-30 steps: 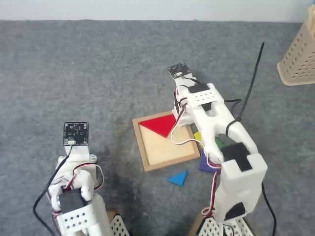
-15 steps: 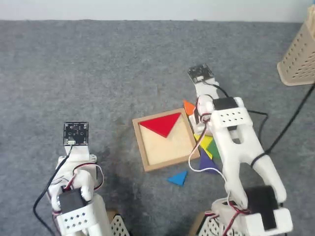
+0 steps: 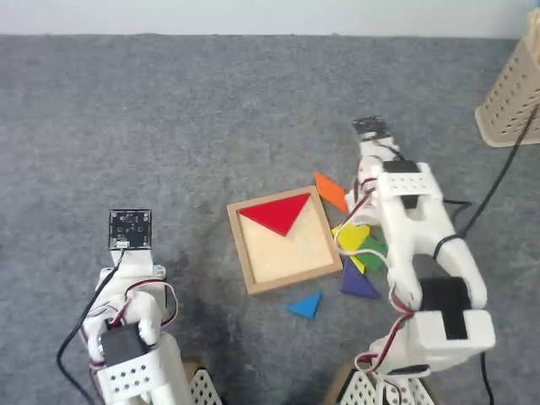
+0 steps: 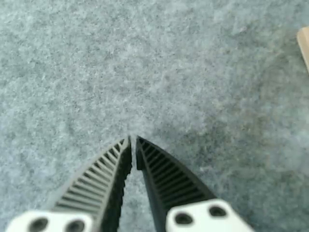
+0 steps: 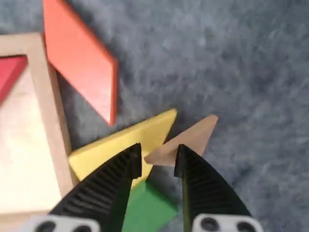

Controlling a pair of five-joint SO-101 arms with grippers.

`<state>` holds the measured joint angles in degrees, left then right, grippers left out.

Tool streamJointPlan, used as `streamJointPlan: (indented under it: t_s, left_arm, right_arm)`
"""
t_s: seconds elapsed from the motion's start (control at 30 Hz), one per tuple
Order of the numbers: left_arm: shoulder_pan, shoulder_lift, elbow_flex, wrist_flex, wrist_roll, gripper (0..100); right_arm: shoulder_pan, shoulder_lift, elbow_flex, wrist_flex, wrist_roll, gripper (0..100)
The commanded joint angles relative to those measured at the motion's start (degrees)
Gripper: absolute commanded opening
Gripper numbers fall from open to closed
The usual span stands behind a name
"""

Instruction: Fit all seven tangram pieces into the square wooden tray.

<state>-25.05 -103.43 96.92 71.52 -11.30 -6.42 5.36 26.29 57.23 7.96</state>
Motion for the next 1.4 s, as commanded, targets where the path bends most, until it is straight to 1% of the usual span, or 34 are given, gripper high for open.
streamJointPlan:
  t_s: [0.0, 0.07, 0.2, 0.37, 0.43, 0.47, 0.57, 0.63, 0.7, 1.0, 1.1, 1.2, 1.37]
  left_arm:
    - [-0.3, -0.8, -0.4, 0.4, -0.3, 1]
    - [-0.3, -0.8, -0.4, 0.4, -0.3, 1]
    - [-0.3, -0.8, -0.4, 0.4, -0.3, 1]
    - [-0.3, -0.8, -0.4, 0.4, -0.3, 1]
    - [-0.3, -0.8, -0.4, 0.4, -0.3, 1]
    - [-0.3, -0.8, -0.4, 0.4, -0.3, 1]
    - [-0.3, -0.8, -0.4, 0.4, -0.3, 1]
    - [-0.3, -0.8, -0.4, 0.4, -0.3, 1]
    - [-0.3, -0.8, -0.4, 0.4, -0.3, 1]
    - [-0.3, -0.8, -0.4, 0.4, -0.3, 1]
    - [-0.3, -0.8, -0.4, 0.4, -0.3, 1]
    - [-0.3, -0.8, -0.4, 0.4, -0.3, 1]
    - [-0.3, -0.8, -0.4, 0.4, -0.3, 1]
  right_arm:
    - [0.4, -0.1, -3.9, -3.0, -0.6, 13.5]
    - [0.4, -0.6, -4.8, -3.2, -0.7, 13.5]
    - [-0.3, -5.8, -4.8, 0.7, -0.8, 13.5]
    - [-6.0, -15.4, 4.1, -1.0, -0.8, 13.5]
    - [-8.5, -17.5, 8.2, -2.5, -2.6, 13.6]
    - [-9.4, -17.7, 9.5, -3.0, -4.7, 14.3]
    - [-10.3, -16.4, 10.3, -3.1, -8.8, 21.4]
    - [-10.4, -14.1, 10.0, -3.2, -9.5, 24.0]
    - [-10.6, -10.9, 8.9, -3.2, -9.7, 24.0]
    - [-7.3, 2.4, 3.4, -2.0, -9.7, 24.0]
    - [-5.9, 3.1, 1.3, -0.5, -9.8, 24.0]
    - [-2.5, 3.2, 0.8, -1.7, -10.8, 24.0]
    - [1.5, 3.2, -2.2, -2.3, -8.7, 23.9]
